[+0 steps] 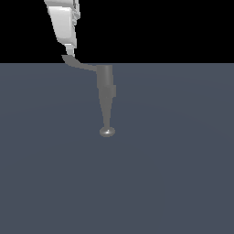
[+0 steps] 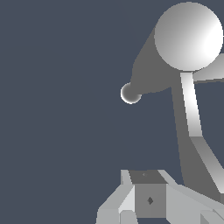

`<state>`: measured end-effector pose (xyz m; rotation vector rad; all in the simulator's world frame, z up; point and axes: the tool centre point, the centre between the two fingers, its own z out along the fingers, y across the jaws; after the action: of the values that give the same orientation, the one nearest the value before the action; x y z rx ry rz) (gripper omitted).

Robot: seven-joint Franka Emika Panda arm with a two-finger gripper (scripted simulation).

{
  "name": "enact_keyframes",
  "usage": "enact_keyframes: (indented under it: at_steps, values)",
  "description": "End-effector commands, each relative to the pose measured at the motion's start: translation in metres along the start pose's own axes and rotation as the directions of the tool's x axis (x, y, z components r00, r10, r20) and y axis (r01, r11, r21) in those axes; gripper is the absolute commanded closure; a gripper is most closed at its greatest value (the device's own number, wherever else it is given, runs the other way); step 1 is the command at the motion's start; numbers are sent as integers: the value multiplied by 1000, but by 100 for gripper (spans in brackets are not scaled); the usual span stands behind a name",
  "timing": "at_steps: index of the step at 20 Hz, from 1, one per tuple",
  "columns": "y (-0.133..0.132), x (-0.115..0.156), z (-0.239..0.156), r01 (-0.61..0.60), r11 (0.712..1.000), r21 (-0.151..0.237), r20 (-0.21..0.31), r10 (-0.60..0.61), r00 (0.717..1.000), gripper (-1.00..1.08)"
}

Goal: Turn on the faucet by rotating a designated handle.

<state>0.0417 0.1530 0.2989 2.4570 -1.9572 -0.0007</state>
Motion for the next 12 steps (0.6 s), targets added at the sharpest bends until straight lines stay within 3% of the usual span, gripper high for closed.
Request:
enact_keyframes:
  at_steps: [1,12]
  values:
    - [5,0,0,0,1000,0,0,0,1000,108]
    - [37,1,0,0,1000,0,0,0,1000,108]
